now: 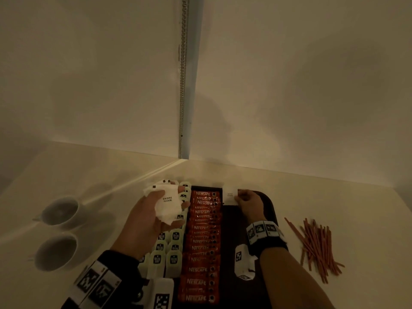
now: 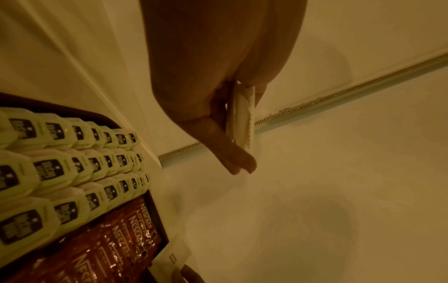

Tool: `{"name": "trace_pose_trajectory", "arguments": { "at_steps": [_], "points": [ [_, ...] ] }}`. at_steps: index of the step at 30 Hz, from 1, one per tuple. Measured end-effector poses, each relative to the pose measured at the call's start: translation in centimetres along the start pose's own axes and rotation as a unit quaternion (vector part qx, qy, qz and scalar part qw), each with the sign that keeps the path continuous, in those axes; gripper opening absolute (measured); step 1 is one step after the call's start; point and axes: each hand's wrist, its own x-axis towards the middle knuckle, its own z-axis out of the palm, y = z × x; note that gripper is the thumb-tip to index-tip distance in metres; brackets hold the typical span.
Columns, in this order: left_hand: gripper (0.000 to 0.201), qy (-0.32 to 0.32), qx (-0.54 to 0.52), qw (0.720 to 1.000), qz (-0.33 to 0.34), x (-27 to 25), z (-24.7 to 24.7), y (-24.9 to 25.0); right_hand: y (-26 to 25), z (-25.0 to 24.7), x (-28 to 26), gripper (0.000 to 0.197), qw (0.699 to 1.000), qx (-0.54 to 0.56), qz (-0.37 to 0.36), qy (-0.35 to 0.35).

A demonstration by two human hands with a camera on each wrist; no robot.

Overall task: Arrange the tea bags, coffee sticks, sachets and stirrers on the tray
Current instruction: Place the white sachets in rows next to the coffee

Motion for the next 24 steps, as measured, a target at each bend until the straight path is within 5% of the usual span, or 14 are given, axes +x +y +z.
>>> {"name": "trace_pose_trajectory", "arguments": {
  "at_steps": [18,21,24],
  "points": [
    [0.021,0.063,-0.001,0.998,0.026,0.7,-0.3,-0.8,-0.7,1.9,0.5,0.026,0.997,-0.007,0.027,0.066],
    [0.019,0.073,0.027,0.996,0.043,0.8,0.0,-0.6,-2.8,1.3,-0.8,0.031,0.997,0.010,-0.015,0.070],
    [0.018,0.067,0.093,0.992,0.055,1.0,0.8,-0.5,-7.5,0.2,-4.9,0.025,0.986,0.110,-0.112,-0.062]
  ]
}}
